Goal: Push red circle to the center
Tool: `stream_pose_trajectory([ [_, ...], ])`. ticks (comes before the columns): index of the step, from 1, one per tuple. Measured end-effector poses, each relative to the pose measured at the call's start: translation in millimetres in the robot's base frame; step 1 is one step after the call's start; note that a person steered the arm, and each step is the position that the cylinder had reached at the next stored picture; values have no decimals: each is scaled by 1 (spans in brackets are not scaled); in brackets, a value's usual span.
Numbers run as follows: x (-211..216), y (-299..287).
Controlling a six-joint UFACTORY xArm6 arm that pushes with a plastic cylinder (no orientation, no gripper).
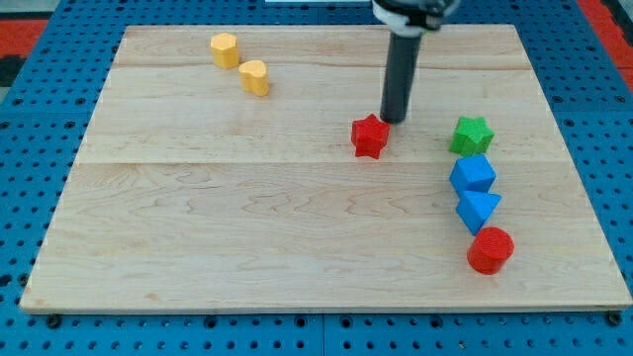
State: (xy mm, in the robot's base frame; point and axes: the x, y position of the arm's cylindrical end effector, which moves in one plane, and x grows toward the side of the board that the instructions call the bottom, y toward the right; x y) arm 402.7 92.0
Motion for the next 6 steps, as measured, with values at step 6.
stream_pose_trajectory([
  [6,195,123],
])
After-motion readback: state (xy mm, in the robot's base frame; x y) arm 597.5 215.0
